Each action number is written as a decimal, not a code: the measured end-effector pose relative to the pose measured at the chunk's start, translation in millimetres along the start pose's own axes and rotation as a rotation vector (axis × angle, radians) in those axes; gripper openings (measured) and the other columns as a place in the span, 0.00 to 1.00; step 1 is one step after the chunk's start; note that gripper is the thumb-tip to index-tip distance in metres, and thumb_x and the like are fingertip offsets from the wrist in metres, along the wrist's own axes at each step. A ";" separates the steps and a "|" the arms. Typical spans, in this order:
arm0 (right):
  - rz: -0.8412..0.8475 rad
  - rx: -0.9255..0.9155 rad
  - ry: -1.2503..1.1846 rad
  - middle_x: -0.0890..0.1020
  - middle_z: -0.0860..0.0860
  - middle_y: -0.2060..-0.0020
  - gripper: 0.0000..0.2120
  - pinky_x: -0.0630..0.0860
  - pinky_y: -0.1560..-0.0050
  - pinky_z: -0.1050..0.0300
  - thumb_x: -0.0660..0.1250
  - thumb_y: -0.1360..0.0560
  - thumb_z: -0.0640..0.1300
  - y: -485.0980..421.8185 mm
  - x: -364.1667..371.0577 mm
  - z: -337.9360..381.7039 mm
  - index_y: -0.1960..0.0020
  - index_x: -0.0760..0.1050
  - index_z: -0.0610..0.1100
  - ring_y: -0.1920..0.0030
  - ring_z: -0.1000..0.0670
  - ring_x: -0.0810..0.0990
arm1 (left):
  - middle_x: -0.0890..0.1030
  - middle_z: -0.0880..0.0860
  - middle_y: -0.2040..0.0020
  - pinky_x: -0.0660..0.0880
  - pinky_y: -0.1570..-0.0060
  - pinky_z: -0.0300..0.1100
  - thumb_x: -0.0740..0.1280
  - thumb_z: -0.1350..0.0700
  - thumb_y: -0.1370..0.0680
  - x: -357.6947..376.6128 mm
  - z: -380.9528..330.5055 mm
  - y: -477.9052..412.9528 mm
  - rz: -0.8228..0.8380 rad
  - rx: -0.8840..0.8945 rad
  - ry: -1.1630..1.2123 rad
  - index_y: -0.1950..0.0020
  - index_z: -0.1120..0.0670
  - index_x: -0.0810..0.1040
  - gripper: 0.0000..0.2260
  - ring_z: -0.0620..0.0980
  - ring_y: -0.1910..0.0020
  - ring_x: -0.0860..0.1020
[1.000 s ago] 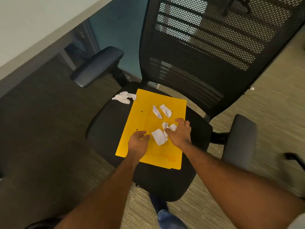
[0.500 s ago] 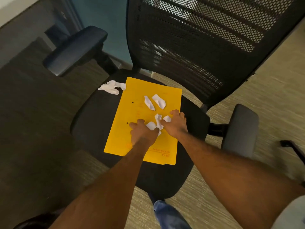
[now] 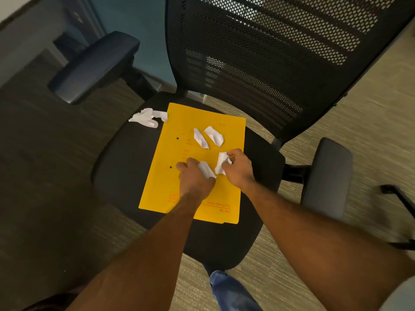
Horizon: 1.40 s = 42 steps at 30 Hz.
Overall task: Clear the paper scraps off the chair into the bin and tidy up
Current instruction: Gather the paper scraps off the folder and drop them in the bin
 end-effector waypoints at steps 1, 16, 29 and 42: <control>-0.001 -0.001 -0.031 0.78 0.44 0.40 0.18 0.73 0.63 0.66 0.69 0.25 0.38 0.7 -1.5 0.2 0.36 0.72 0.41 0.48 0.49 0.78 | 0.66 0.57 0.38 0.76 0.47 0.49 0.76 0.58 0.32 -2.8 0.1 -0.6 -0.009 0.001 0.096 0.37 0.58 0.67 0.28 0.58 0.45 0.74; 0.096 -0.082 -0.369 0.81 0.44 0.52 0.09 0.82 0.56 0.47 0.68 0.27 0.36 23.0 27.3 30.2 0.47 0.78 0.45 0.50 0.41 0.81 | 0.78 0.58 0.37 0.81 0.56 0.50 0.63 0.50 0.26 -3.5 -9.7 -2.0 0.349 -0.167 1.158 0.33 0.52 0.73 0.21 0.57 0.43 0.79; 0.101 -0.233 -0.261 0.81 0.50 0.47 0.15 0.75 0.54 0.62 0.74 0.30 0.41 25.8 41.1 51.3 0.45 0.77 0.47 0.52 0.54 0.76 | 0.78 0.58 0.39 0.79 0.62 0.44 0.68 0.63 0.24 -17.9 17.8 -17.6 0.276 -0.246 1.235 0.33 0.50 0.72 0.21 0.54 0.50 0.80; -0.214 -0.269 0.321 0.69 0.45 0.35 0.34 0.70 0.40 0.49 0.74 0.34 0.57 -30.3 22.2 71.0 0.32 0.68 0.47 0.37 0.44 0.69 | 0.72 0.60 0.31 0.80 0.62 0.44 0.67 0.66 0.23 -34.3 30.6 -40.1 0.248 -0.256 1.324 0.35 0.51 0.72 0.19 0.57 0.47 0.79</control>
Point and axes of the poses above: each hand's wrist, its own y-axis away from the middle knuckle, its own x-axis out of the palm, z = x × y, the point moved 8 cm from there along -y, towards the middle knuckle
